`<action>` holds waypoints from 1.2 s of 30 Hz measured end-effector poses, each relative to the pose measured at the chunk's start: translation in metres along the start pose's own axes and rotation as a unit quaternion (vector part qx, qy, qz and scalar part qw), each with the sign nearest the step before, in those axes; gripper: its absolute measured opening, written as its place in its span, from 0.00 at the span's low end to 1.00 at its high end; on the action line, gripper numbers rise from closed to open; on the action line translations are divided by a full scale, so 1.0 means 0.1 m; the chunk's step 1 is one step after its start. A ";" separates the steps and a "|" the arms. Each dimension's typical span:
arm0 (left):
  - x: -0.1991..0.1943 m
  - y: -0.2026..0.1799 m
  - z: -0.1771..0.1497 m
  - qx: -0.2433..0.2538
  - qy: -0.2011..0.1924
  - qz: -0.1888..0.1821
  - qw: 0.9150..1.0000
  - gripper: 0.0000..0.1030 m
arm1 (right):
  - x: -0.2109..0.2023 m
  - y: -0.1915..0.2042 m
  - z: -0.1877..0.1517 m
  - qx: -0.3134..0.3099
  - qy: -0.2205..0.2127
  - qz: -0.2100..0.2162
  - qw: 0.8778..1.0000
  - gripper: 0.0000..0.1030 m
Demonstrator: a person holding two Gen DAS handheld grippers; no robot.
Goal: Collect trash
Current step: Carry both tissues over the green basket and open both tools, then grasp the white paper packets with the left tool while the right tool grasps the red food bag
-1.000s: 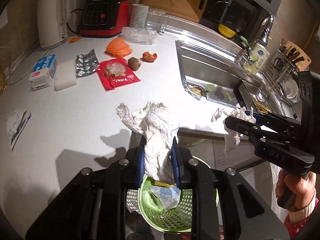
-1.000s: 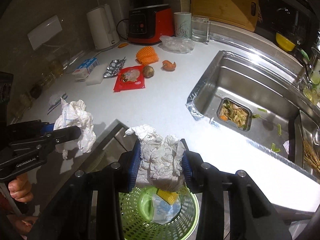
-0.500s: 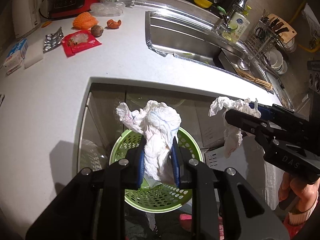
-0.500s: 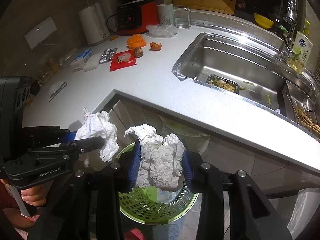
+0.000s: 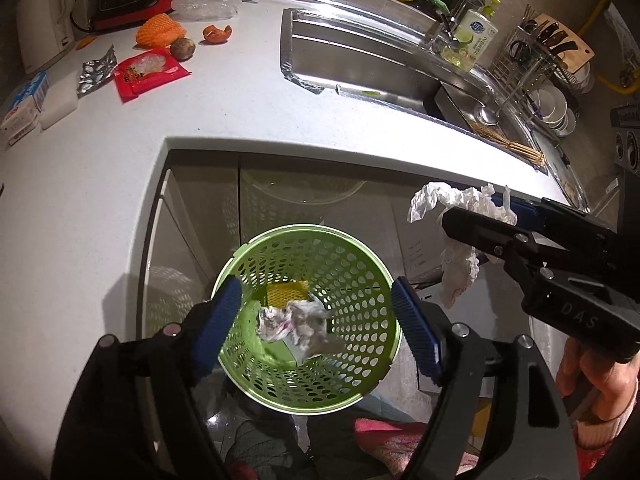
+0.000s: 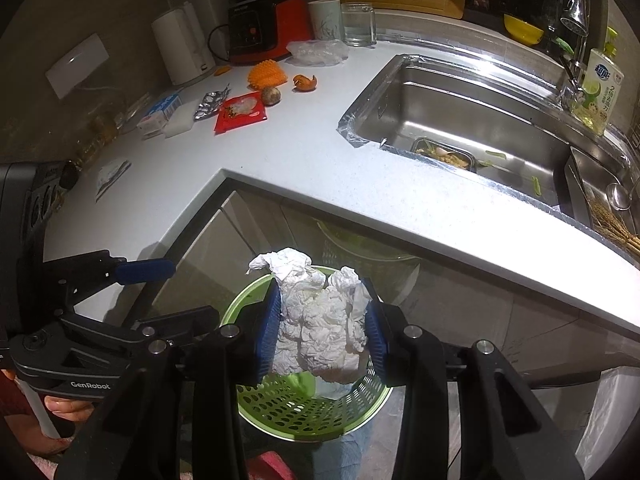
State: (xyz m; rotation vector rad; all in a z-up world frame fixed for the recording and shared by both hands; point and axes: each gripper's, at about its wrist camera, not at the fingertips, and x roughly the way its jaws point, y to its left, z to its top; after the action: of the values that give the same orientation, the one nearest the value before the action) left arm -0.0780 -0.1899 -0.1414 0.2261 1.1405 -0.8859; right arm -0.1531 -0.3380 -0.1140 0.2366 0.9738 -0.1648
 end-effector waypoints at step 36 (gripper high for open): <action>-0.64 0.69 0.15 -0.063 -0.092 0.092 0.990 0.87 | 0.21 0.34 0.26 -0.036 0.021 0.015 0.999 0.98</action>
State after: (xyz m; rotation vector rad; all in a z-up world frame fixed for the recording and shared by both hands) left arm -0.0268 -0.1218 -0.0980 0.1407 0.9832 -0.6546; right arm -0.1125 -0.3132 -0.1134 0.1900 1.0158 -0.0974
